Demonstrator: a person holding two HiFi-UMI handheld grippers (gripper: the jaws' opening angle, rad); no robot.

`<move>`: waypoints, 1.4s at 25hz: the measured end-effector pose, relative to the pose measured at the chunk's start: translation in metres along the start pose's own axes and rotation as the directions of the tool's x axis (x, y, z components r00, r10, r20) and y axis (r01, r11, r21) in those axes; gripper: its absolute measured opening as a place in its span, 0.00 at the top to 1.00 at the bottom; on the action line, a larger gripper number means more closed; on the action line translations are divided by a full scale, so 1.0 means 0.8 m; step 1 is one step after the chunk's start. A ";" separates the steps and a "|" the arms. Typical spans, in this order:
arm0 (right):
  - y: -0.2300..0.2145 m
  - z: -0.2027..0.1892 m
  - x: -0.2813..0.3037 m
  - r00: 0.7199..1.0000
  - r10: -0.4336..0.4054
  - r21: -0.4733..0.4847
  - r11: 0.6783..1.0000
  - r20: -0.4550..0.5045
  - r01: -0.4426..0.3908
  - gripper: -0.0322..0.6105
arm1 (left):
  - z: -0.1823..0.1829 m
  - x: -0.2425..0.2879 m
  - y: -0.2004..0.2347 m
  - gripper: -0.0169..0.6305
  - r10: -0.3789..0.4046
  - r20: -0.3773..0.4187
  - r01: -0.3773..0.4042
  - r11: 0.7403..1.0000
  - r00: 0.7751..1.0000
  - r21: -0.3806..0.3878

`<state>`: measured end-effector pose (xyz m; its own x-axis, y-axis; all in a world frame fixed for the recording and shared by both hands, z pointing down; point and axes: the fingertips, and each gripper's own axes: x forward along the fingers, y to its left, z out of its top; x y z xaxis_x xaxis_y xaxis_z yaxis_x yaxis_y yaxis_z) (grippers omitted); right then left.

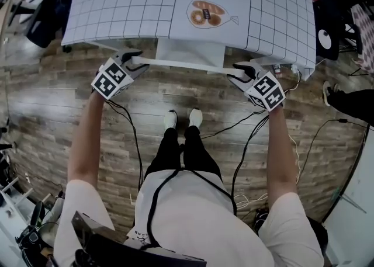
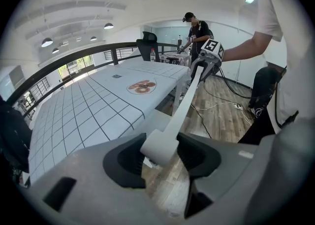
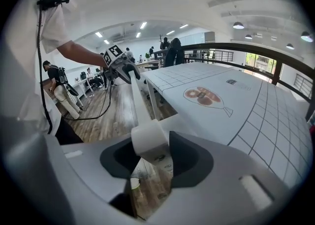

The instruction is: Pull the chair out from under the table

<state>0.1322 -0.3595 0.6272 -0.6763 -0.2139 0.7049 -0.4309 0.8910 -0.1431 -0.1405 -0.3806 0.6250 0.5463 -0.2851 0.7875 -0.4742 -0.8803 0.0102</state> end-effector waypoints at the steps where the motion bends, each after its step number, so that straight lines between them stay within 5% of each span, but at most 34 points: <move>1: 0.010 -0.004 -0.002 1.000 0.003 0.003 1.000 -0.003 -0.003 0.69 | -0.004 -0.004 -0.009 0.67 -0.003 -0.001 0.003 1.000 1.000 -0.004; 21: 0.229 -0.085 -0.035 0.997 0.039 0.076 0.997 -0.074 -0.034 0.68 | -0.101 -0.082 -0.199 0.67 -0.066 -0.040 0.064 0.997 0.997 -0.042; 35: 0.318 -0.114 -0.047 0.989 0.069 0.074 0.995 -0.130 -0.060 0.68 | -0.147 -0.117 -0.275 0.67 -0.100 -0.068 0.097 0.994 0.993 -0.056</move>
<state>0.1022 -0.0883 0.6279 -0.6211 -0.0978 0.7776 -0.4326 0.8701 -0.2362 -0.1685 -0.1157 0.6219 0.5429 -0.1689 0.8226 -0.4573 -0.8811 0.1208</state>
